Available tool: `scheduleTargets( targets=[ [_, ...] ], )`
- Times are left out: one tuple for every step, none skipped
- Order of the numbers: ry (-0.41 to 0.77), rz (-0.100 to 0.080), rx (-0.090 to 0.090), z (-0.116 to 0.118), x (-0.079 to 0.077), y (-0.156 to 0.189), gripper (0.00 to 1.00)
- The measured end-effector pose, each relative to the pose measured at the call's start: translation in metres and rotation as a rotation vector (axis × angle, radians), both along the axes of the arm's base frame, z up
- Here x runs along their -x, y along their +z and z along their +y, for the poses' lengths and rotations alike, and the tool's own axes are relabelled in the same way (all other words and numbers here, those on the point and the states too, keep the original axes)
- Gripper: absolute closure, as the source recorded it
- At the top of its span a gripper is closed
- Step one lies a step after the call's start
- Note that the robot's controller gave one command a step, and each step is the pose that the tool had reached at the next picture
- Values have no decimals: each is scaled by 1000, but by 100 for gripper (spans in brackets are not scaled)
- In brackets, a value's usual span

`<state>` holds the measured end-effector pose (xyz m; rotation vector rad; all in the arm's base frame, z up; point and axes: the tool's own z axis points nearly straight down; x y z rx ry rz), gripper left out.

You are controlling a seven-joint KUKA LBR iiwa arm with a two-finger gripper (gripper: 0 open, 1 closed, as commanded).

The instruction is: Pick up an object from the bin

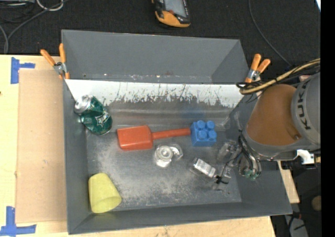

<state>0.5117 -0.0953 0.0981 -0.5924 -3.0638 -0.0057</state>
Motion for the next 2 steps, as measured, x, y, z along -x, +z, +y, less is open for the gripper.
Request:
scheduleTargets(
  targets=[
    [-40, -18, 7, 3, -2, -29, 0],
    [-94, -8, 4, 14, -7, -29, 100]
  ],
)
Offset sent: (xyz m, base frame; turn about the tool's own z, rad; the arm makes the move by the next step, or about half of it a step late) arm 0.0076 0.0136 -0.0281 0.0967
